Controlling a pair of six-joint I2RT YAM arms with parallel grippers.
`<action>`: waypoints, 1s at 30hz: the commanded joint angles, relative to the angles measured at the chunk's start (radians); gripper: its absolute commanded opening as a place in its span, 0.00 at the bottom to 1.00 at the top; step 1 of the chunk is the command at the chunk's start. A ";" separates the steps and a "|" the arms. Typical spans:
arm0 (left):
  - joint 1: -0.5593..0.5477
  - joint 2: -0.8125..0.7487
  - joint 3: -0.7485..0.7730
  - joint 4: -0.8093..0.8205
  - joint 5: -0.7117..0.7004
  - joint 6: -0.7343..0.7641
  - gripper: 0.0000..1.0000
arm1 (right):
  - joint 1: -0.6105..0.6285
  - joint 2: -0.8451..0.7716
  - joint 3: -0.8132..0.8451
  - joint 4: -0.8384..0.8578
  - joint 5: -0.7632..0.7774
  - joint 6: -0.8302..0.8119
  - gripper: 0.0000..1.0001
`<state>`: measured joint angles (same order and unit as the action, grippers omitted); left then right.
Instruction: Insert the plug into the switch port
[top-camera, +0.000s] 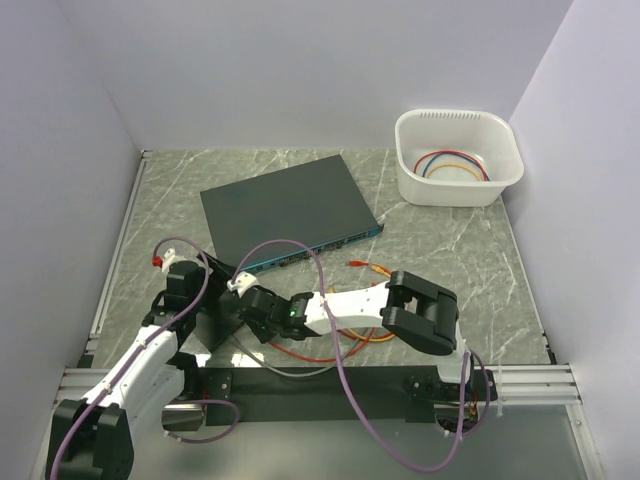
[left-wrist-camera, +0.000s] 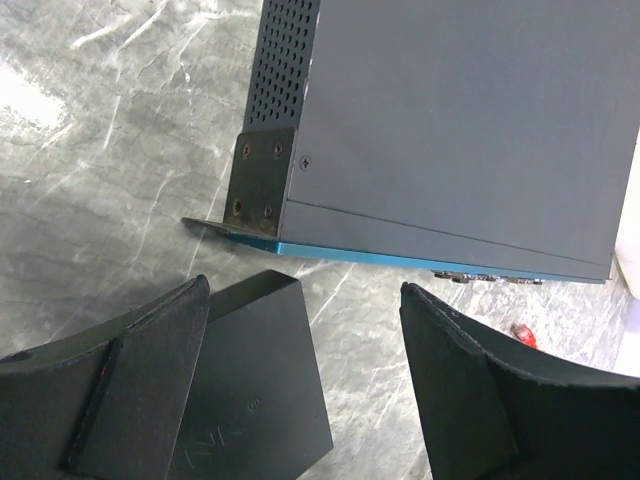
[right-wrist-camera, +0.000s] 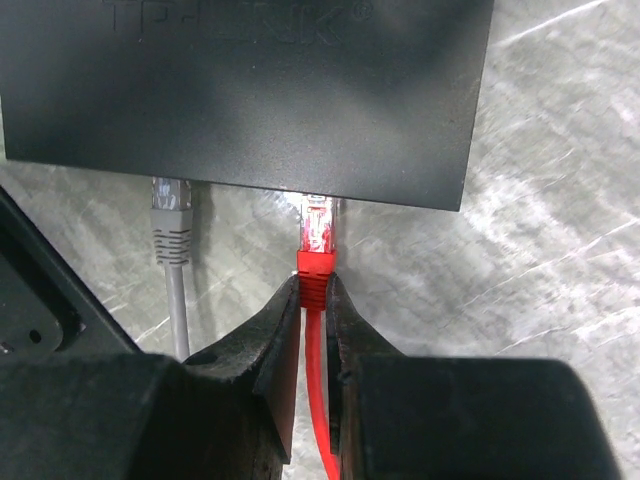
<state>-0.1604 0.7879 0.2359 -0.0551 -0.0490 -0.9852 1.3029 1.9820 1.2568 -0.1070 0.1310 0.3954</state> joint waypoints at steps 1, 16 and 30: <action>0.001 -0.001 -0.012 0.009 0.021 0.005 0.83 | 0.019 -0.058 0.044 -0.009 0.001 0.008 0.00; 0.001 -0.010 -0.009 -0.002 0.017 0.003 0.83 | 0.039 -0.069 0.038 -0.042 0.041 0.011 0.00; 0.001 -0.065 -0.003 -0.055 0.012 0.011 0.83 | 0.039 0.001 0.102 -0.051 0.018 0.002 0.00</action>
<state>-0.1604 0.7292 0.2340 -0.1040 -0.0490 -0.9848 1.3373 1.9762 1.3098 -0.1658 0.1455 0.4030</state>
